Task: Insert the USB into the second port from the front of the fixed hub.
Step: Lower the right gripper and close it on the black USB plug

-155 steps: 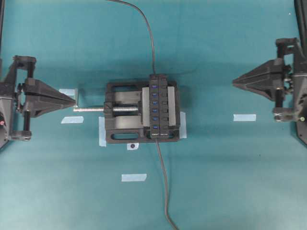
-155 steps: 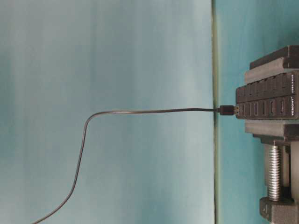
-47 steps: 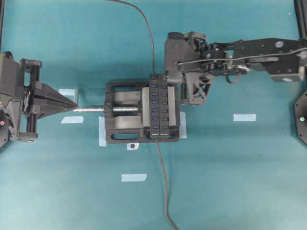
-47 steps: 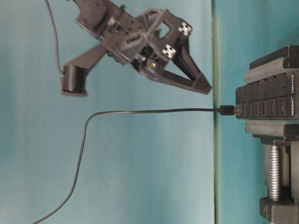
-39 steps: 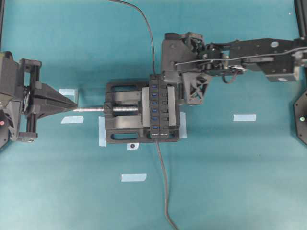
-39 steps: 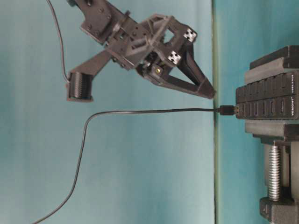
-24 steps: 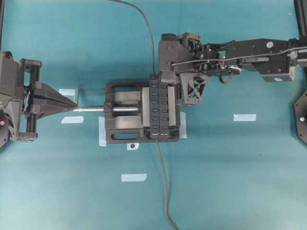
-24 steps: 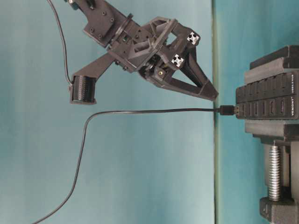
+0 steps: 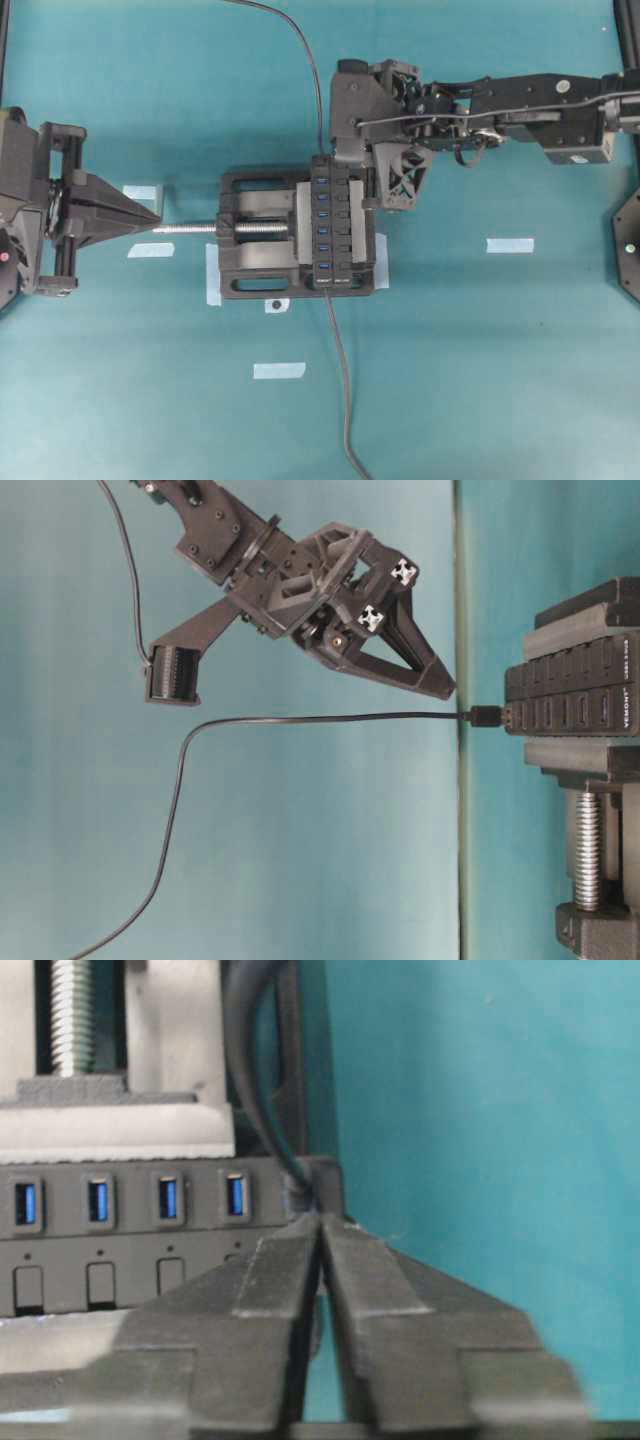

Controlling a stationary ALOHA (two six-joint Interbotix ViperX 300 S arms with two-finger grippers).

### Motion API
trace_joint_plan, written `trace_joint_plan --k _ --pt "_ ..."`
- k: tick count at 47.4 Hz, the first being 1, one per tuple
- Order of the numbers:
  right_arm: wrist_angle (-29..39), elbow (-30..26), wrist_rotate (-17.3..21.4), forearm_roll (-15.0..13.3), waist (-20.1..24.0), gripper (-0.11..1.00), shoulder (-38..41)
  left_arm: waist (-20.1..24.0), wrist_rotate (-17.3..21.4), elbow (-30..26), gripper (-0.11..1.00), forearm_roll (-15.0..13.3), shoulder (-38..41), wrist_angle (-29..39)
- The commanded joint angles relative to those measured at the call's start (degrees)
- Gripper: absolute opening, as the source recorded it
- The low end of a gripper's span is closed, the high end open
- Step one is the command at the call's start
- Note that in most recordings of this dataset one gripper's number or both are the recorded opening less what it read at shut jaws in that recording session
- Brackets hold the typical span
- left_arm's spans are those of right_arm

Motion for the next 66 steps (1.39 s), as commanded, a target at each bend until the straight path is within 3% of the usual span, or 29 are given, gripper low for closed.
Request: trace_joint_plan --k 1,11,14,22,66 --pt "-0.35 -1.32 0.09 0.18 -0.18 0.27 -0.7 -0.09 0.0 -0.79 0.0 0.0 0.0 -0.26" --pt "-0.44 -1.32 0.44 0.18 -0.26 0.81 -0.26 -0.09 0.0 -0.79 0.0 0.0 0.0 -0.26" --pt "-0.44 -1.32 0.53 0.18 -0.18 0.92 -0.26 0.0 0.0 -0.79 0.0 0.0 0.0 -0.26" --pt "-0.44 -1.32 0.53 0.18 -0.18 0.86 -0.26 0.0 -0.09 -0.79 0.0 0.09 0.0 -0.26" --pt "-0.44 -4.66 1.23 0.7 -0.18 0.85 4.04 0.0 -0.26 -0.7 0.0 0.09 0.0 -0.26"
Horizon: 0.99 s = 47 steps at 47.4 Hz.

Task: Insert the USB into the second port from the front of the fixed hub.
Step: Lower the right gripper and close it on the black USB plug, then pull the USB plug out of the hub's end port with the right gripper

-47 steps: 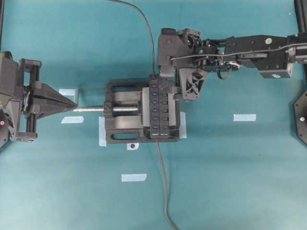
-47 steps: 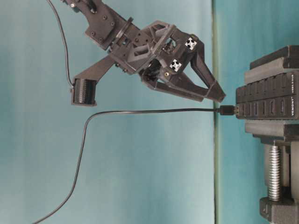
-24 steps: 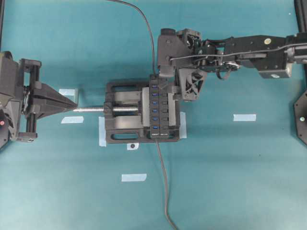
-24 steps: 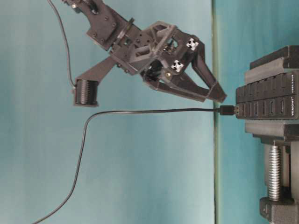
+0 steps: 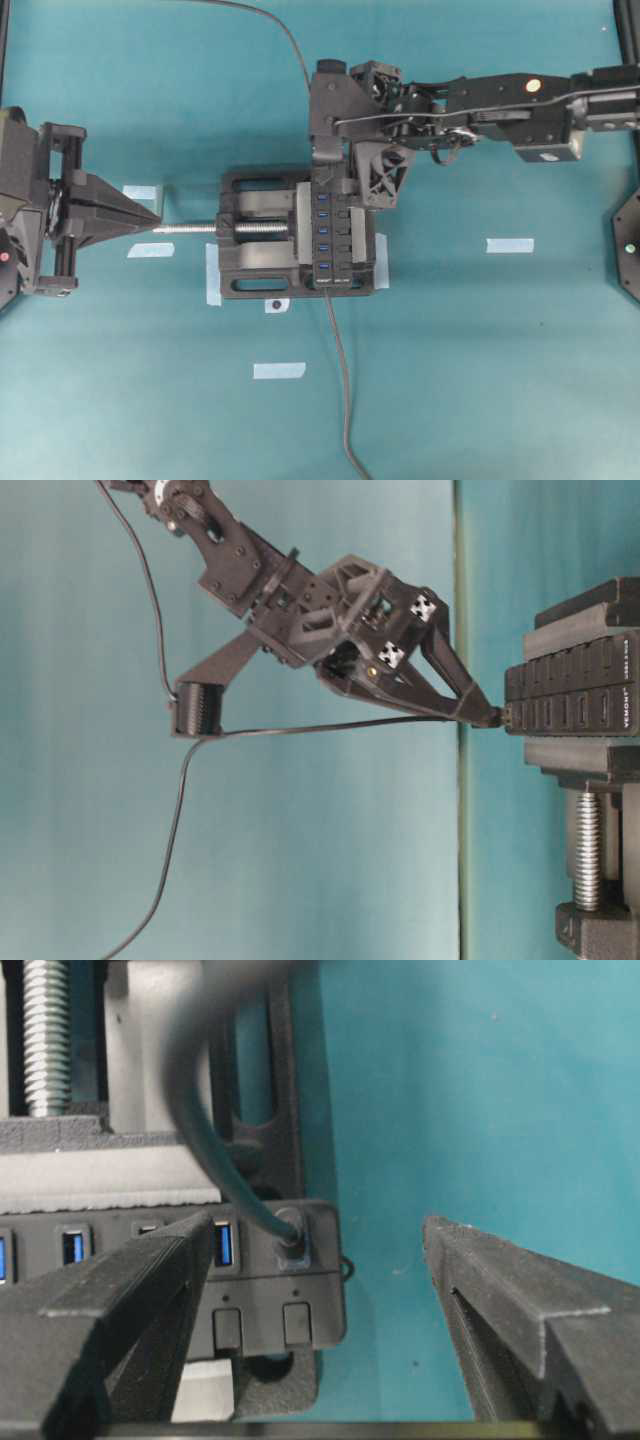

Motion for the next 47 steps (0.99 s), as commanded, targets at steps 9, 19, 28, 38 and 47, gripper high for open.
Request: trace_joint_plan --k 9,19,28,38,47 --pt "-0.44 -1.23 1.58 0.18 0.0 0.84 -0.7 0.0 0.0 -0.62 0.0 0.09 0.0 -0.26" --pt "-0.44 -1.32 1.67 0.18 0.0 0.81 -0.53 0.0 -0.09 -0.62 0.0 0.09 0.0 -0.26" --pt "-0.53 -1.32 1.67 0.18 0.26 0.67 -0.53 0.0 -0.09 -0.62 0.0 0.18 0.0 -0.26" --pt "-1.67 -1.14 1.67 0.18 0.62 0.5 -0.53 0.0 -0.09 -0.7 0.0 0.09 0.0 -0.26" --pt "-1.58 -0.97 1.58 0.18 1.41 0.26 -0.53 0.0 -0.09 -0.62 0.0 0.09 -0.09 -0.26"
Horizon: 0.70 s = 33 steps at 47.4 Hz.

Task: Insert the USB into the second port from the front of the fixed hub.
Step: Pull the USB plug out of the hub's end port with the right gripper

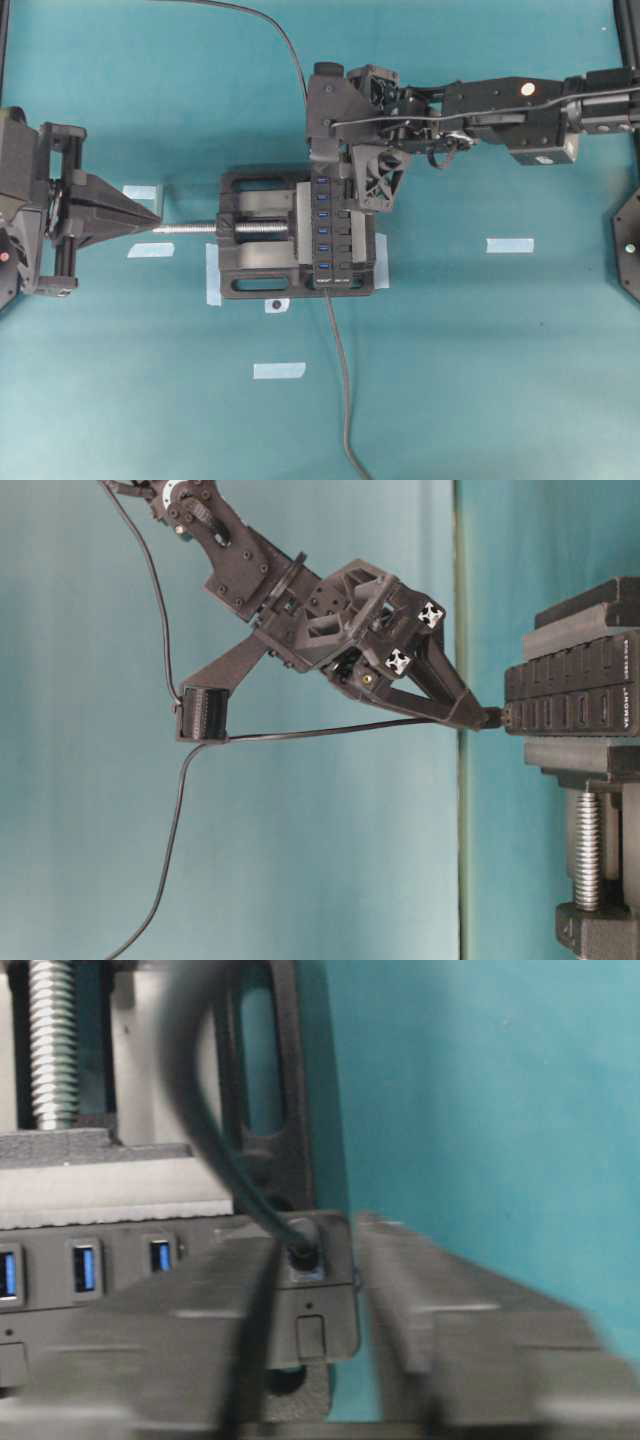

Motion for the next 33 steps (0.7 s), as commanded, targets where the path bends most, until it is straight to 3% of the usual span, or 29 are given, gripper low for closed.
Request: trace_joint_plan --k 1,10,33 --pt "-0.44 -1.05 0.62 0.18 0.62 0.23 -0.88 0.0 -0.09 -0.7 0.0 0.18 -0.18 -0.26" --pt "-0.35 -1.05 0.7 0.18 0.97 0.08 -0.88 0.0 -0.09 -0.7 0.0 0.09 -1.05 -0.26" --pt "-0.09 -1.32 0.79 0.18 1.05 0.08 -1.49 -0.09 -0.09 -0.44 0.0 0.18 -1.32 -0.26"
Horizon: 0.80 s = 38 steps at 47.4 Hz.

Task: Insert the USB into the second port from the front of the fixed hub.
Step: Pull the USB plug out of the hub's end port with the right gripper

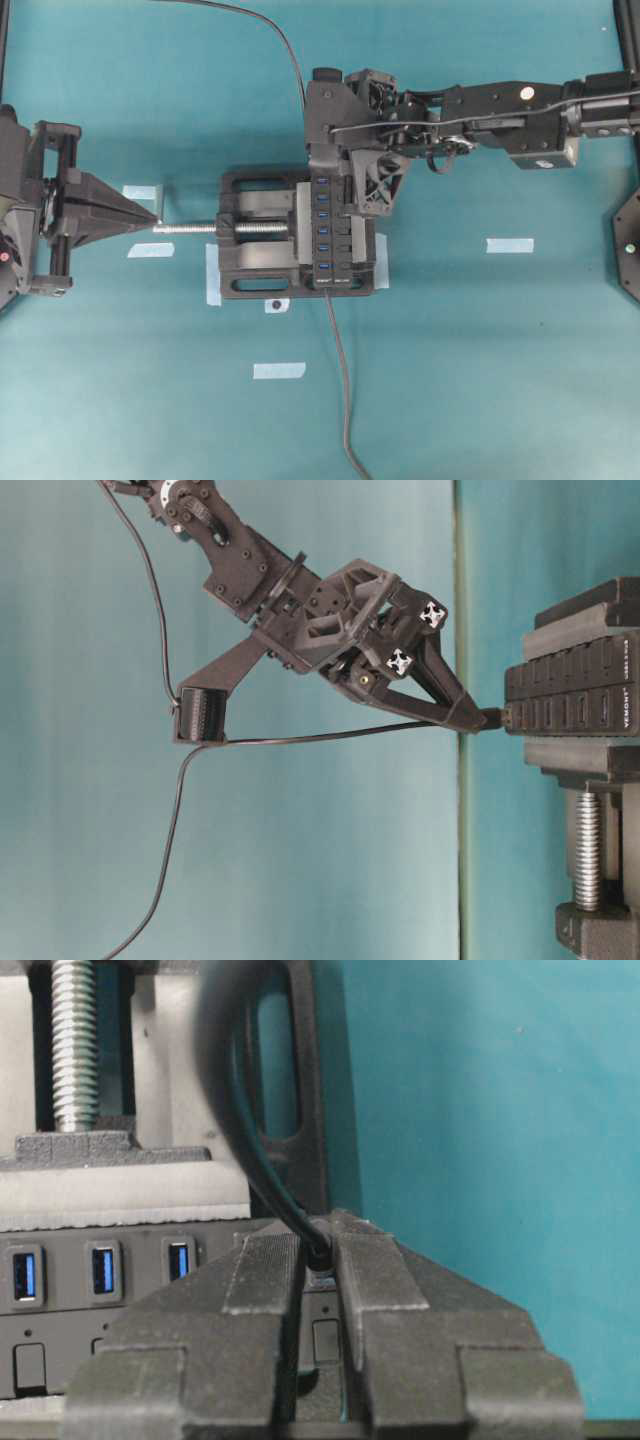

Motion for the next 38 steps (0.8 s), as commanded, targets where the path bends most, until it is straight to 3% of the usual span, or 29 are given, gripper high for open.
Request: trace_joint_plan --k 1,38 --pt "-0.18 -1.32 0.7 0.18 0.53 0.08 -1.58 -0.09 -0.09 -0.7 0.0 0.0 0.0 -0.26" --pt "2.02 -1.49 3.52 0.88 2.99 0.08 -7.21 -0.09 -0.97 -0.09 0.0 0.0 0.0 -0.26"
